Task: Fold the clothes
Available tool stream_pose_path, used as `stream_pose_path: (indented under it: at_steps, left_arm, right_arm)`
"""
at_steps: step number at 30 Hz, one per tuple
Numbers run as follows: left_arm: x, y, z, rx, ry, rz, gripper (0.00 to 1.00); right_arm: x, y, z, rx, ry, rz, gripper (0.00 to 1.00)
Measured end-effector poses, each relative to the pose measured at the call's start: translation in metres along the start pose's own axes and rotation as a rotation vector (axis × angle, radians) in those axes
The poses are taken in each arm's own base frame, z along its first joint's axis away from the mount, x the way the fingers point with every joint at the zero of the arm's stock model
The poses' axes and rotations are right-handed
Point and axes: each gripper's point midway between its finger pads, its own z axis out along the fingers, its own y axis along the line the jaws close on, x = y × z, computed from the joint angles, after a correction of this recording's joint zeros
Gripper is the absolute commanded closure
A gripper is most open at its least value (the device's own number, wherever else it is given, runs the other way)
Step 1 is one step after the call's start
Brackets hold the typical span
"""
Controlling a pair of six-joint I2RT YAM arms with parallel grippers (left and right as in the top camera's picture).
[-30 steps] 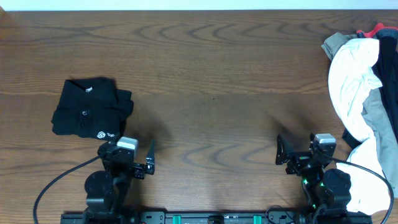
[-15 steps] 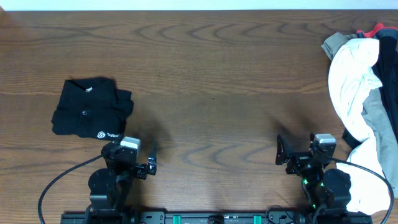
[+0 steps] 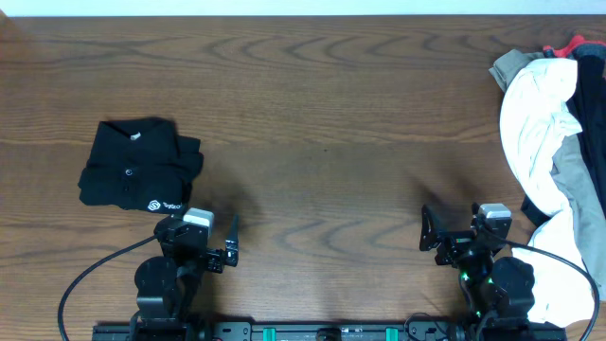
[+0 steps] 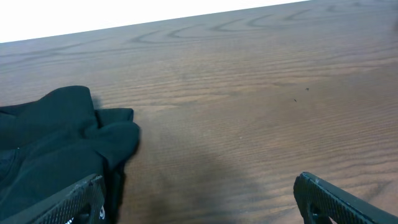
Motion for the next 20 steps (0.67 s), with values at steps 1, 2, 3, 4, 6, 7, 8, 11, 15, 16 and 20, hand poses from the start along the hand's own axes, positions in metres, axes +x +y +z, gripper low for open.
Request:
stream_pose_path:
  at_steps: [1, 2, 3, 4, 6, 7, 8, 11, 15, 16, 20]
  left_arm:
    - [0.0000, -0.0001, 0.0000, 0.000, 0.000, 0.001, 0.02]
    - [-0.0001, -0.0001, 0.0000, 0.000, 0.000, 0.001, 0.02]
    - [-0.0001, 0.0000, 0.0000, 0.000, 0.000, 0.000, 0.02]
    - [-0.0001, 0.0000, 0.0000, 0.000, 0.000, 0.000, 0.02]
    - [-0.0001, 0.0000, 0.0000, 0.000, 0.000, 0.000, 0.02]
    - [-0.0001, -0.0001, 0.0000, 0.000, 0.000, 0.001, 0.02]
    - [-0.0001, -0.0001, 0.0000, 0.000, 0.000, 0.001, 0.02]
    - [-0.0001, -0.0001, 0.0000, 0.000, 0.000, 0.001, 0.02]
    - [-0.0001, -0.0001, 0.0000, 0.000, 0.000, 0.001, 0.02]
    - [-0.0001, -0.0001, 0.0000, 0.000, 0.000, 0.000, 0.02]
    - [-0.0001, -0.0001, 0.0000, 0.000, 0.000, 0.001, 0.02]
  right_arm:
    - [0.0000, 0.0000, 0.0000, 0.000, 0.000, 0.000, 0.01]
    - [0.0000, 0.0000, 0.0000, 0.000, 0.000, 0.000, 0.01]
    - [0.0000, 0.0000, 0.0000, 0.000, 0.000, 0.000, 0.01]
    - [0.0000, 0.0000, 0.0000, 0.000, 0.000, 0.000, 0.01]
    - [0.0000, 0.0000, 0.0000, 0.000, 0.000, 0.000, 0.01]
    - [0.0000, 0.0000, 0.0000, 0.000, 0.000, 0.000, 0.01]
    - [0.0000, 0.0000, 0.0000, 0.000, 0.000, 0.000, 0.01]
    - [0.0000, 0.0000, 0.0000, 0.000, 0.000, 0.000, 0.01]
    - [0.0000, 0.0000, 0.0000, 0.000, 0.000, 0.000, 0.01]
    - [0.0000, 0.0000, 0.0000, 0.000, 0.000, 0.000, 0.01]
    - [0.0000, 0.0000, 0.0000, 0.000, 0.000, 0.000, 0.01]
